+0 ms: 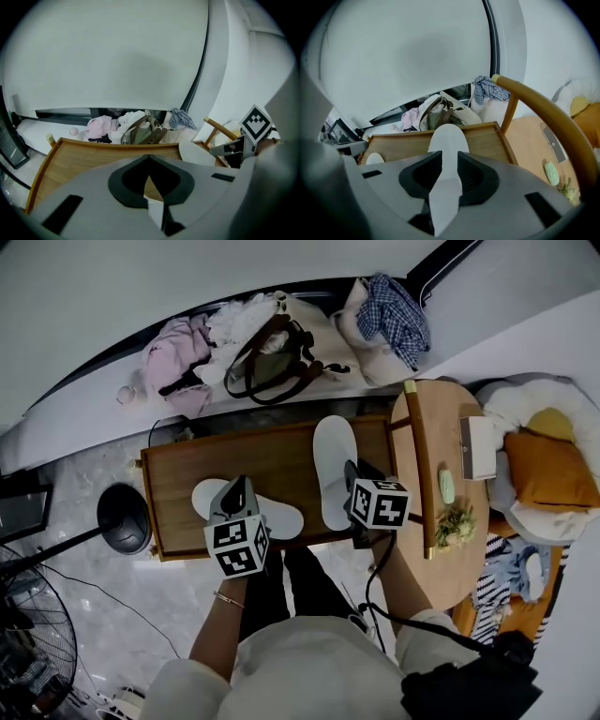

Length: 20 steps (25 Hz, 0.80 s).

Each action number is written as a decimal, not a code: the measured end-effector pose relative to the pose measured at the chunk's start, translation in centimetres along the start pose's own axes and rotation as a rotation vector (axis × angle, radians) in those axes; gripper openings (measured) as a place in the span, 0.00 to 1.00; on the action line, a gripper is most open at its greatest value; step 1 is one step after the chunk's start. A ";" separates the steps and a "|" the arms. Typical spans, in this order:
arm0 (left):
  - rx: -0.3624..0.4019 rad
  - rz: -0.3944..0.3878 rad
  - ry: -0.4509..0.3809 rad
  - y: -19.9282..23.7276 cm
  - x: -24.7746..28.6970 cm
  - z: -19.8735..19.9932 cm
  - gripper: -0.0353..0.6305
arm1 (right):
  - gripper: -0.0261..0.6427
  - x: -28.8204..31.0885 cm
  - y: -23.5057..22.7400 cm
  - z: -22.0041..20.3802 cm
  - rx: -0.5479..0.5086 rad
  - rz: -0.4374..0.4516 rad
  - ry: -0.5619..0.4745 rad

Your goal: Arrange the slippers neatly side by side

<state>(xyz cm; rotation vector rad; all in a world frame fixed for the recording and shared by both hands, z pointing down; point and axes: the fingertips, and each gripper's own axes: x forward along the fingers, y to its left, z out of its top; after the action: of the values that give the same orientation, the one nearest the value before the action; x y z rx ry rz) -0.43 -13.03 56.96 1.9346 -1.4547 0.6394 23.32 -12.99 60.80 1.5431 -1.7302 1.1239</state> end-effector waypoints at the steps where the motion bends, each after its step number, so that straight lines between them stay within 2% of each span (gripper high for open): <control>1: -0.002 0.002 -0.009 0.0 -0.3 0.2 0.07 | 0.21 -0.4 0.1 0.3 -0.009 -0.002 -0.010; 11: -0.048 0.016 -0.119 0.0 -4.4 3.2 0.07 | 0.21 -4.9 3.0 2.3 -0.078 0.026 -0.111; 20: -0.095 0.081 -0.189 2.0 -8.3 3.5 0.07 | 0.21 -6.7 7.0 3.2 -0.166 0.100 -0.146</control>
<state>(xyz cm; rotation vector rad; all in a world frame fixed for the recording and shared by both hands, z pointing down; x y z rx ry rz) -4.63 -10.51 49.06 1.9119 -1.6561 0.4230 18.12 -12.46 52.03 1.4823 -1.9647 0.9075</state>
